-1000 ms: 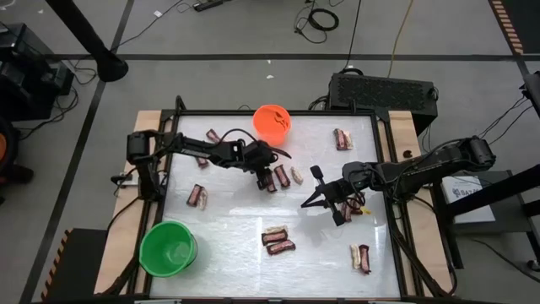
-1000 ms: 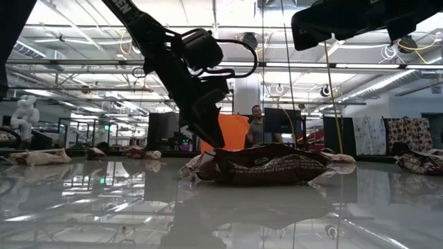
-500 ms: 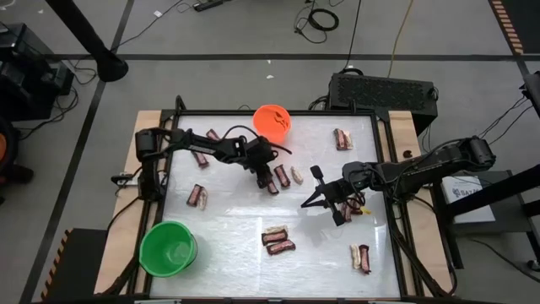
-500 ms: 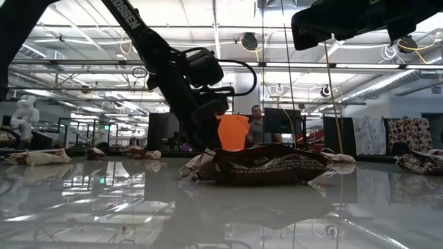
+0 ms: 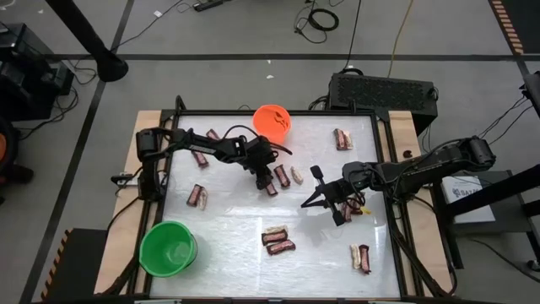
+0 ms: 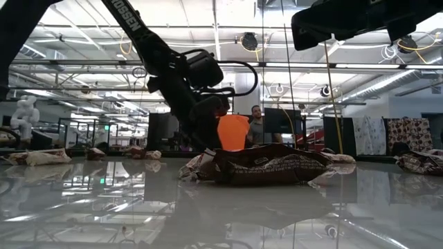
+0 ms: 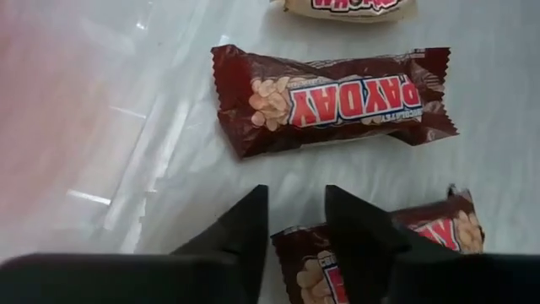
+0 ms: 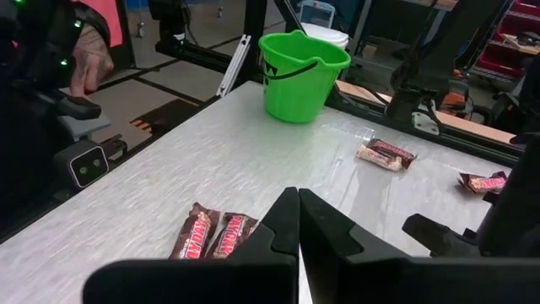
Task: Sort candy by brand, put in halloween buckets
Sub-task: Put the brown chocolate bar into the orange bucket
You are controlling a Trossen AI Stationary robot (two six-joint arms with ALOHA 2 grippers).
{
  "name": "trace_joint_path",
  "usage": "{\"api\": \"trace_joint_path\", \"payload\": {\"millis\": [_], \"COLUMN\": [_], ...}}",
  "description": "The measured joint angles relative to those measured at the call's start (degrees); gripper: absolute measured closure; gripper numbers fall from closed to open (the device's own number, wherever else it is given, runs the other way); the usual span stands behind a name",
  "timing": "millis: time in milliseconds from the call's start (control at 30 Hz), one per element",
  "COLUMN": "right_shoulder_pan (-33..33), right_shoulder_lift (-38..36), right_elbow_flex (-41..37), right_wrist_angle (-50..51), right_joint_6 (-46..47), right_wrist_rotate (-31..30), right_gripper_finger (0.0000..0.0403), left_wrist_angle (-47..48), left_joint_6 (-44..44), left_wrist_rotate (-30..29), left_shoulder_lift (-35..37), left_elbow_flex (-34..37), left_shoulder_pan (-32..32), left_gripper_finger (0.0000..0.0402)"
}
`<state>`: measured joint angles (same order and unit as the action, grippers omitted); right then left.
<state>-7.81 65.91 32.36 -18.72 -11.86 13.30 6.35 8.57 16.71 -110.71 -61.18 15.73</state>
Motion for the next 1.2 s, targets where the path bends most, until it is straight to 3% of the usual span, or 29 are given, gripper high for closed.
{"api": "trace_joint_path", "payload": {"millis": [233,433,800,1200], "right_shoulder_pan": [0.0,0.01,0.0,0.0], "right_shoulder_lift": [0.0,0.0,0.0,0.0], "right_elbow_flex": [0.0,0.0,-0.02,-0.02], "right_wrist_angle": [0.09,0.22,0.37,0.07], "right_joint_6": [0.0,0.0,0.02,-1.84], "right_wrist_rotate": [0.0,0.0,0.0,-0.02], "right_gripper_finger": [0.0403,0.0403,0.0403,0.0403], "left_wrist_angle": [0.39,0.8,0.02,-4.02], "left_joint_6": [1.12,1.17,0.08,0.05], "left_wrist_rotate": [0.41,0.79,1.05,-6.38], "left_shoulder_lift": [-0.01,1.59,13.73,21.72], "left_elbow_flex": [0.1,0.21,0.1,-0.91], "left_shoulder_pan": [1.03,1.05,-0.55,2.3], "left_gripper_finger": [0.0392,0.0398,0.04,0.0401]}}
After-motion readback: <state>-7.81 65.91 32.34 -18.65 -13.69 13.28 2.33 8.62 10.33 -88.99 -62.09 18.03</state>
